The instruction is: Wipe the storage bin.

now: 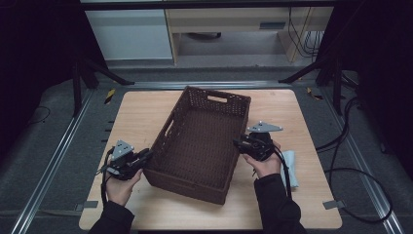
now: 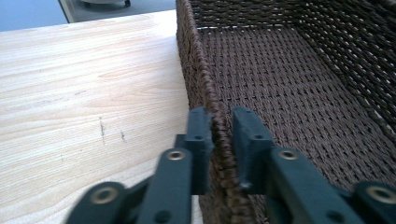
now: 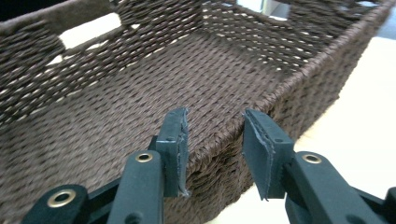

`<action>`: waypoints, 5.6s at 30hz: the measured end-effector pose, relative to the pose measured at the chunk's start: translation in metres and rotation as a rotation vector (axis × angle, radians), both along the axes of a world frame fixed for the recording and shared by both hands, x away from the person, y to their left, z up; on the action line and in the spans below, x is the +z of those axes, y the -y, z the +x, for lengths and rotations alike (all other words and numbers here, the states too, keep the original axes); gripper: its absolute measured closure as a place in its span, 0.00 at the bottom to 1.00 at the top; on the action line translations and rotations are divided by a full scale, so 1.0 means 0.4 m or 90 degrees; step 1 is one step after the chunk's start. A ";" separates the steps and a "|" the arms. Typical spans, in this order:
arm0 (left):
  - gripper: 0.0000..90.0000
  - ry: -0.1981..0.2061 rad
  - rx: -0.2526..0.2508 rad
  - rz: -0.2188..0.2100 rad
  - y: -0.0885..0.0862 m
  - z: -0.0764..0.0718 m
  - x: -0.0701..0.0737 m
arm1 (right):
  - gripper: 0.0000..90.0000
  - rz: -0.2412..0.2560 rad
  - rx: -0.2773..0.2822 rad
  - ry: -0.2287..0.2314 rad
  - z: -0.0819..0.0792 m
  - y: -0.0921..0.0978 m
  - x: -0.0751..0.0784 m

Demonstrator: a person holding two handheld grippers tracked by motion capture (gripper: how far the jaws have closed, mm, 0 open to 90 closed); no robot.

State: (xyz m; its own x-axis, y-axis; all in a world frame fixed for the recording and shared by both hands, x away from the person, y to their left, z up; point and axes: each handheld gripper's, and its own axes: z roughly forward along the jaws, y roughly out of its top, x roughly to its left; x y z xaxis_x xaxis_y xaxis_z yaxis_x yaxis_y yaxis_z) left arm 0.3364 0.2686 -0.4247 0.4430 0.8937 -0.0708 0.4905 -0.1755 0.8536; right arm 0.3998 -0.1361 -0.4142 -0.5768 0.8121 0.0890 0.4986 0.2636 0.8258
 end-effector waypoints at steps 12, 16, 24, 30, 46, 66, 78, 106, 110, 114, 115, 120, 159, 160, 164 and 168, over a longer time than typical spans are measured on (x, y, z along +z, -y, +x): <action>0.81 0.010 0.001 -0.001 -0.018 -0.002 0.004 | 0.71 -0.027 -0.034 0.036 0.039 -0.002 -0.003; 0.86 0.000 0.001 -0.003 -0.021 0.001 0.002 | 0.72 -0.005 -0.030 0.029 0.029 0.006 -0.005; 0.90 -0.006 0.017 -0.009 -0.034 0.030 0.001 | 0.66 -0.012 -0.006 0.021 0.003 0.006 0.009; 0.81 -0.002 0.020 -0.013 -0.040 0.019 0.004 | 0.59 -0.018 -0.059 0.043 0.041 0.012 -0.003; 0.86 -0.013 0.043 -0.022 -0.065 0.061 0.002 | 0.55 -0.008 -0.051 0.039 0.012 0.020 0.007; 0.80 -0.021 0.069 -0.019 -0.086 0.082 0.004 | 0.52 -0.011 -0.075 0.035 0.015 0.048 0.003; 0.55 -0.012 0.106 -0.007 -0.090 0.018 0.029 | 0.55 0.015 -0.059 0.021 -0.018 0.058 0.000; 0.58 -0.022 0.090 -0.020 -0.032 0.028 0.033 | 0.64 0.020 -0.069 0.036 -0.057 0.111 0.005; 0.61 -0.015 0.103 0.014 -0.022 0.037 0.028 | 0.54 0.009 -0.072 0.041 -0.058 0.115 0.012; 0.63 -0.015 0.104 0.013 -0.027 0.057 0.025 | 0.50 0.020 -0.095 0.072 -0.055 0.141 0.028; 0.64 -0.014 0.105 0.016 -0.027 0.065 0.024 | 0.50 0.020 -0.100 0.077 -0.054 0.147 0.030; 0.64 -0.004 0.094 0.002 -0.038 0.087 0.017 | 0.55 -0.007 -0.123 0.078 -0.021 0.185 0.018; 0.60 -0.035 0.060 0.027 -0.015 0.042 0.010 | 0.83 -0.057 -0.024 0.028 -0.047 0.177 0.019; 0.61 -0.037 0.061 0.023 -0.017 0.044 0.010 | 0.81 -0.053 -0.027 0.038 -0.045 0.178 0.022; 0.63 -0.040 0.057 0.019 -0.024 0.059 0.009 | 0.80 -0.046 -0.024 0.055 -0.022 0.177 0.019; 0.65 -0.040 0.055 0.020 -0.028 0.069 0.010 | 0.85 -0.038 -0.017 0.045 -0.004 0.171 0.008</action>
